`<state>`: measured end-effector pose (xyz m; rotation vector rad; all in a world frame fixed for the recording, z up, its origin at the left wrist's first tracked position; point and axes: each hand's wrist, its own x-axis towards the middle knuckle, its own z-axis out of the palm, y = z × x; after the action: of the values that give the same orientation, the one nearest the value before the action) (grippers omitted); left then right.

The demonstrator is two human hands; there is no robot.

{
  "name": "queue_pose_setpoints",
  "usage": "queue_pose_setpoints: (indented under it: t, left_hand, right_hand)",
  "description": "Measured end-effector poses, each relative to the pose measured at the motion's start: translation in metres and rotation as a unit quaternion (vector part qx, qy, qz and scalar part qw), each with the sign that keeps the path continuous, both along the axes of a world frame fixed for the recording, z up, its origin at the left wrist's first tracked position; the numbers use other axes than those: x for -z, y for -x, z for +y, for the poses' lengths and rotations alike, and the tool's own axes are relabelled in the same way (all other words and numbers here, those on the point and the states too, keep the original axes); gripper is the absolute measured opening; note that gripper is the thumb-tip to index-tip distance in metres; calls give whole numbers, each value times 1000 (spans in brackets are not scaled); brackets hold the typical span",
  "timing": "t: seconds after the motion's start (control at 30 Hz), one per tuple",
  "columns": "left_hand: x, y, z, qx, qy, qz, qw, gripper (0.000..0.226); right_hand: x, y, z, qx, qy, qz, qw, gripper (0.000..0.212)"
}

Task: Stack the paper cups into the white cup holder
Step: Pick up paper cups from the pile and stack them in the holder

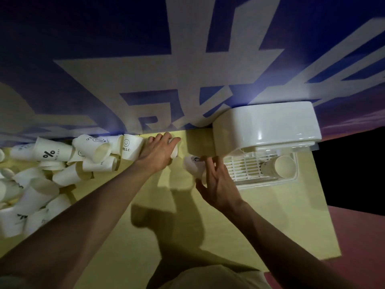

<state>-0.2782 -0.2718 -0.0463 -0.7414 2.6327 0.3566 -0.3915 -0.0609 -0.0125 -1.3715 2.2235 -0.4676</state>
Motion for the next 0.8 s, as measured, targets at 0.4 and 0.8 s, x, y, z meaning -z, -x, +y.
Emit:
queue_pose_setpoints:
  t: [0.4, 0.8]
  left_hand:
    - [-88, -6, 97, 31, -46, 120, 991, 61]
    - [-120, 79, 221, 39, -81, 219, 972, 60]
  right_hand:
    - [-54, 18, 107, 35, 47, 11, 998, 56]
    - [-82, 94, 206, 135, 48, 30, 989, 65]
